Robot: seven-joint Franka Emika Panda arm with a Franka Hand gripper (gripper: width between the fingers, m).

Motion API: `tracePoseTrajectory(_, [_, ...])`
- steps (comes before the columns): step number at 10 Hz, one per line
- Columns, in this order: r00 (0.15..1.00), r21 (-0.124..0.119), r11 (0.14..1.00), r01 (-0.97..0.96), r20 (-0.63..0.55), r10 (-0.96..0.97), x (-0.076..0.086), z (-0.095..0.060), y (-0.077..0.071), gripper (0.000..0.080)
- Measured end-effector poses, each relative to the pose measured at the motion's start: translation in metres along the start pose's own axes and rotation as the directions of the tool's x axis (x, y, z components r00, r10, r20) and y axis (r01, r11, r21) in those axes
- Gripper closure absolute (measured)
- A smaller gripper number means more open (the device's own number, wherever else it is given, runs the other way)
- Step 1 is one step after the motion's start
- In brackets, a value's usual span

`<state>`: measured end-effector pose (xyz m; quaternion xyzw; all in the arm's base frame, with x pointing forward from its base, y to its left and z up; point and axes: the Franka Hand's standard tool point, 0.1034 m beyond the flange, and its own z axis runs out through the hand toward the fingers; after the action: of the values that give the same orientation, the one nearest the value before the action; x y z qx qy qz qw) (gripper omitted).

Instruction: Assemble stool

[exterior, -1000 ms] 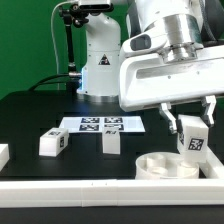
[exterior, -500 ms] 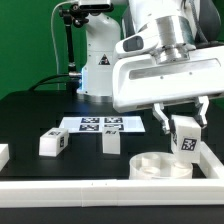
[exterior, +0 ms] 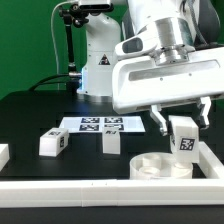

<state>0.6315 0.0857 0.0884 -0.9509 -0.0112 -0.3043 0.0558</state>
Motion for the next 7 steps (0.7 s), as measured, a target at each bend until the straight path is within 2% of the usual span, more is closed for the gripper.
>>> tracePoseTrajectory(1, [1.0, 0.0, 1.0, 0.0, 0.0, 0.0, 0.0, 0.0, 0.0, 0.0265])
tracePoseTrajectory(2, [1.0, 0.0, 1.0, 0.001, 0.001, -0.001, 0.0, 0.0, 0.0, 0.0186])
tracePoseTrajectory(5, [1.0, -0.003, 1.0, 0.015, -0.006, -0.015, 0.006, -0.007, 0.001, 0.0152])
tracePoseTrajectory(7, [0.999, -0.009, 0.999, 0.034, -0.007, -0.034, 0.017, -0.018, 0.007, 0.015])
